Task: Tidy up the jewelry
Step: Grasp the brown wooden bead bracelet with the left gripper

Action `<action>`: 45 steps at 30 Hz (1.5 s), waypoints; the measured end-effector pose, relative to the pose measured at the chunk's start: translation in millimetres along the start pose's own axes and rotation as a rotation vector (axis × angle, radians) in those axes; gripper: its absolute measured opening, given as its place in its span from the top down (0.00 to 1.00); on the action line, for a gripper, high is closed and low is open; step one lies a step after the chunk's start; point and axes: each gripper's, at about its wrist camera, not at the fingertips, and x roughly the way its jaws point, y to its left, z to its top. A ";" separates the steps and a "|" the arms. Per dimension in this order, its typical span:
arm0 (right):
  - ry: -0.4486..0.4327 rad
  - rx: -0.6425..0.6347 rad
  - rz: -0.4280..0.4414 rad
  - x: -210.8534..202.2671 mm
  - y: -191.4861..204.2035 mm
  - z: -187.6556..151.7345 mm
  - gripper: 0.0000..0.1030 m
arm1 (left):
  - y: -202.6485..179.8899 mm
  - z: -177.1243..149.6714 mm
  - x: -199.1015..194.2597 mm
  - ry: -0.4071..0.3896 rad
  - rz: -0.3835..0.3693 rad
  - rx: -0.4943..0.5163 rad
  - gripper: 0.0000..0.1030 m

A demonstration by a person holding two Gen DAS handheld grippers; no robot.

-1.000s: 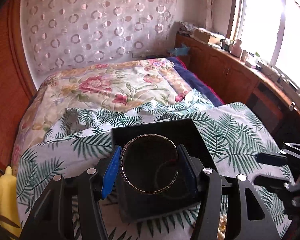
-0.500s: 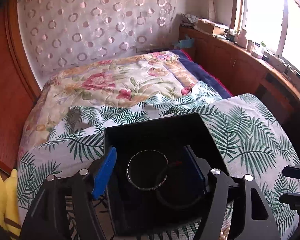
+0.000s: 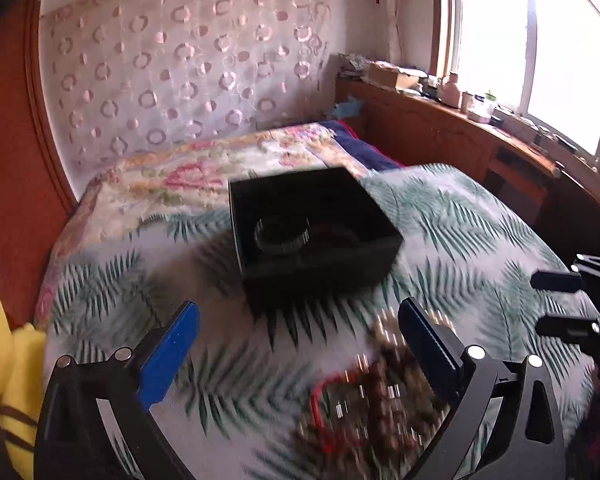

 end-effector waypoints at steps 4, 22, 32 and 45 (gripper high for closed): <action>0.015 -0.025 -0.032 -4.2 13.0 -17.7 0.43 | 1.8 -21.3 -9.9 0.028 -0.028 -0.019 0.08; 0.078 -0.040 -0.062 10.5 26.9 -53.3 0.42 | -33.2 -32.4 12.8 0.148 -0.150 0.005 0.71; 0.073 -0.023 -0.050 9.5 25.3 -52.9 0.42 | -35.8 -31.4 23.1 0.182 -0.130 0.013 0.82; 0.077 -0.031 -0.056 9.6 24.8 -52.0 0.42 | -40.5 -24.8 -26.6 0.062 -0.178 -0.004 0.88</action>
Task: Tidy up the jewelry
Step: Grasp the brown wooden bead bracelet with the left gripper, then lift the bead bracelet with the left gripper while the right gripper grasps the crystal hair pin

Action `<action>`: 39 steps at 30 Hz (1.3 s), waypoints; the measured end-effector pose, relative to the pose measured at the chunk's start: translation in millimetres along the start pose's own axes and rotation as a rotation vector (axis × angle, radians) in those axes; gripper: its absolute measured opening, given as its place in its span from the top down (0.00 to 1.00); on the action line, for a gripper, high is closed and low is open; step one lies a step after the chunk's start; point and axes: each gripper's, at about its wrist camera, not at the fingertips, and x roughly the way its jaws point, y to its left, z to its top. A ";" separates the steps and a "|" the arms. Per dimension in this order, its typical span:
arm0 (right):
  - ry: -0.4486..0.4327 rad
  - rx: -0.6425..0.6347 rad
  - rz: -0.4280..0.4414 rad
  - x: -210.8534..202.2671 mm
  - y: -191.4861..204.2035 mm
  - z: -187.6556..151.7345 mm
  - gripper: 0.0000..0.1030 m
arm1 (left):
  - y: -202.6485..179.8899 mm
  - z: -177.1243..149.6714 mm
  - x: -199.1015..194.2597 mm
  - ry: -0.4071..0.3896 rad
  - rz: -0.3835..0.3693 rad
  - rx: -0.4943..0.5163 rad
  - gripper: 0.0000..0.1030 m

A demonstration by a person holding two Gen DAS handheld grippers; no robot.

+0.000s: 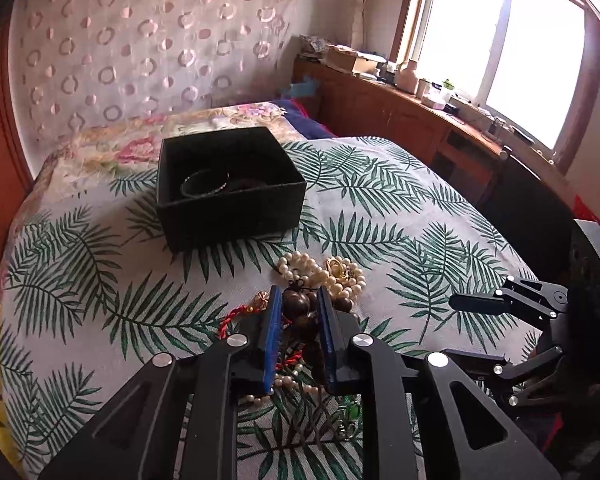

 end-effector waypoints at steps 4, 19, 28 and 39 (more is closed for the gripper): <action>0.000 0.000 0.000 0.2 0.1 0.0 0.41 | 6.2 -0.1 6.3 0.029 0.031 -0.003 0.88; -0.004 0.000 0.006 0.0 -0.3 3.5 0.41 | -9.0 11.6 -38.2 -0.124 -0.033 0.001 0.88; -0.002 -0.022 0.033 6.3 9.6 12.9 0.41 | -19.4 32.2 -82.3 -0.249 -0.023 0.015 0.88; 0.048 -0.086 0.147 43.5 52.5 42.7 0.41 | 14.4 9.4 -107.9 -0.279 0.056 -0.034 0.88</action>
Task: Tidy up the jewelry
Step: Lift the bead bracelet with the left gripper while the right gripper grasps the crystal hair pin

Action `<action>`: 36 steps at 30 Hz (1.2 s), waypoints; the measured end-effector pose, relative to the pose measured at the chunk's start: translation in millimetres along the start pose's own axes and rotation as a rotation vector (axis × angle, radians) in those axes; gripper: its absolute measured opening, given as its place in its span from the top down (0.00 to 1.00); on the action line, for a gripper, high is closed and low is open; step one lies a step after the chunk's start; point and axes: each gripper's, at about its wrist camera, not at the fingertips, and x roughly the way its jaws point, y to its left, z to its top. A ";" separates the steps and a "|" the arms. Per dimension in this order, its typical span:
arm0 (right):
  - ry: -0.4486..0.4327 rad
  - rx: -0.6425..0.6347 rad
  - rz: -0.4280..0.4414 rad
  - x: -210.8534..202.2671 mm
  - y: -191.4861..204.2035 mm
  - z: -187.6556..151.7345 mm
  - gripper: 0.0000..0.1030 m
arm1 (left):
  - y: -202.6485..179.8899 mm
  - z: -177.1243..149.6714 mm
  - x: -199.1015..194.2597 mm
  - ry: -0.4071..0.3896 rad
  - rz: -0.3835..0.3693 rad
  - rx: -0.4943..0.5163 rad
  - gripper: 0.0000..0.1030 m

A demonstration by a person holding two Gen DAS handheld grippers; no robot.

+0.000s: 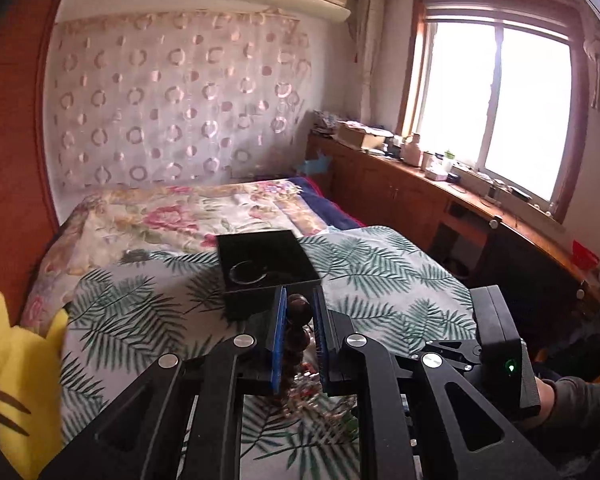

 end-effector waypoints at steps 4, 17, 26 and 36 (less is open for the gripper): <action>0.047 -0.018 0.021 19.9 12.2 10.9 0.41 | 15.9 -9.1 -6.3 0.002 0.027 -0.027 0.88; 0.134 -0.070 -0.005 52.0 42.5 24.7 0.36 | 51.9 -30.3 -19.4 -0.003 0.077 -0.079 0.88; 0.123 -0.156 -0.075 61.0 53.5 29.7 0.53 | 57.0 -35.1 -21.9 -0.001 0.084 -0.087 0.88; 0.052 -0.170 -0.032 42.8 58.9 31.1 0.58 | 62.2 -35.4 -21.8 -0.001 0.093 -0.099 0.88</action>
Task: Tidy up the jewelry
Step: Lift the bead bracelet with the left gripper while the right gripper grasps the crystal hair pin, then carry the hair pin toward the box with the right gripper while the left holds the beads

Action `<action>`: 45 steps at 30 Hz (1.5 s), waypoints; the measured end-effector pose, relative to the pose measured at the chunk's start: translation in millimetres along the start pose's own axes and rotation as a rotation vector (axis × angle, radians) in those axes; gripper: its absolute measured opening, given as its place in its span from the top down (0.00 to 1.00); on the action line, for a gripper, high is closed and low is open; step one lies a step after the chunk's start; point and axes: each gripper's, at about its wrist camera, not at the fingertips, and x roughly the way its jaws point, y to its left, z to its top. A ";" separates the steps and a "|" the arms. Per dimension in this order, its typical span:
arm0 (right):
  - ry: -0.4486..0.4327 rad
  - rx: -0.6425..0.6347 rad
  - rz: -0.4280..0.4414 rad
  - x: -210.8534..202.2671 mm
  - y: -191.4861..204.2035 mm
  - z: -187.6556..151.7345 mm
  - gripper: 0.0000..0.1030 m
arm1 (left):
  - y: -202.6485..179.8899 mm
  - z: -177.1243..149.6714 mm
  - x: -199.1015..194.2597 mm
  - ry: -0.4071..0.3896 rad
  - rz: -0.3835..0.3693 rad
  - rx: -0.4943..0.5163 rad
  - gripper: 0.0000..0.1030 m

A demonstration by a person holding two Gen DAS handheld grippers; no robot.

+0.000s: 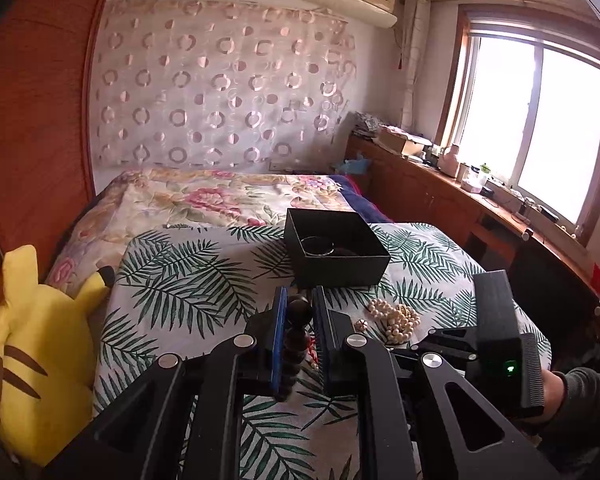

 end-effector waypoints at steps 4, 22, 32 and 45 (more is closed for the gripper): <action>-0.059 0.008 0.020 -14.3 -1.1 3.9 0.58 | 1.9 1.4 0.5 -0.003 0.005 -0.002 0.88; -0.292 0.040 -0.005 -61.3 -27.6 23.7 0.65 | -0.2 10.9 1.1 -0.017 0.011 0.008 0.88; -0.194 0.077 0.020 -37.7 -59.0 21.6 1.00 | -12.4 25.1 8.2 -0.026 0.002 0.031 0.88; -0.051 0.100 0.066 13.2 -30.6 22.0 0.28 | -4.3 20.5 8.3 -0.020 0.011 0.019 0.88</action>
